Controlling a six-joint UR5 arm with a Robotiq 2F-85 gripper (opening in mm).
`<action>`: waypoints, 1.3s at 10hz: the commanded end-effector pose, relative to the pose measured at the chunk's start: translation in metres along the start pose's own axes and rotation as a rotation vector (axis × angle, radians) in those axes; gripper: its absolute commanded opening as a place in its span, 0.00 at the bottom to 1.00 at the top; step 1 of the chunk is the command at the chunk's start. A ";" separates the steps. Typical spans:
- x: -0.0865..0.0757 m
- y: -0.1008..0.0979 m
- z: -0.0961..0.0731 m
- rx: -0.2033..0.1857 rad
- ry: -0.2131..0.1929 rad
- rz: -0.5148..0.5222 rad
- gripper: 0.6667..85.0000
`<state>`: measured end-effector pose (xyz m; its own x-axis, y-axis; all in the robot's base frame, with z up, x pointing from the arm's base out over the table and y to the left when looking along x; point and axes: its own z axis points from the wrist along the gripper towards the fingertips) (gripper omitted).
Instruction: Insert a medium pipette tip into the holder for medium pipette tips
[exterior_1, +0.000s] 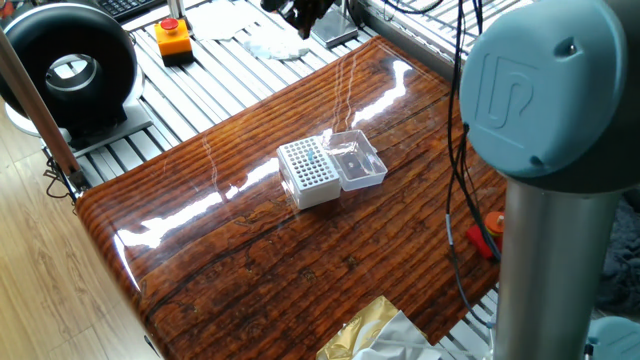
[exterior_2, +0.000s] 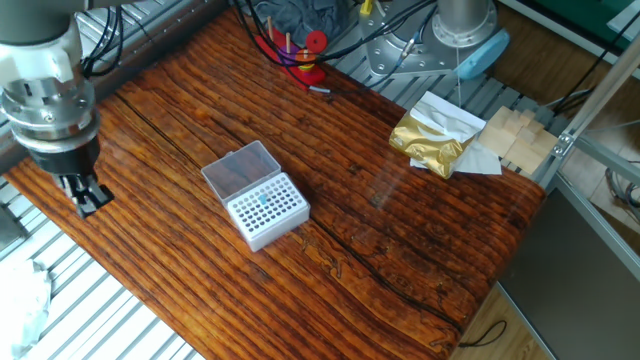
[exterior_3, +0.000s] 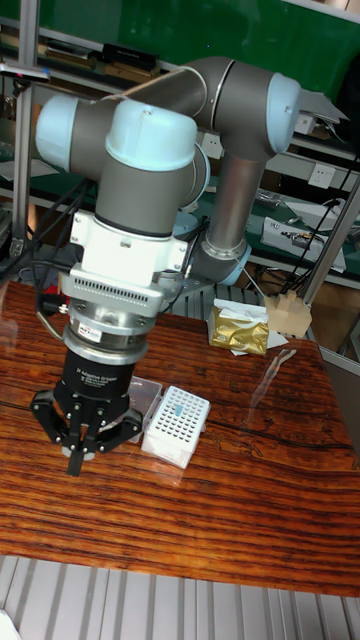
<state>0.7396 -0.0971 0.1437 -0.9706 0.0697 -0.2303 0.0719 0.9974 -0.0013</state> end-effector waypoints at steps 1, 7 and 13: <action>0.012 0.023 0.001 -0.057 0.035 0.098 0.00; 0.028 0.044 0.005 -0.084 0.088 0.154 0.00; 0.072 0.074 -0.006 -0.149 0.300 0.193 0.00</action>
<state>0.6928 -0.0407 0.1278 -0.9788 0.2028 -0.0267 0.1986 0.9734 0.1139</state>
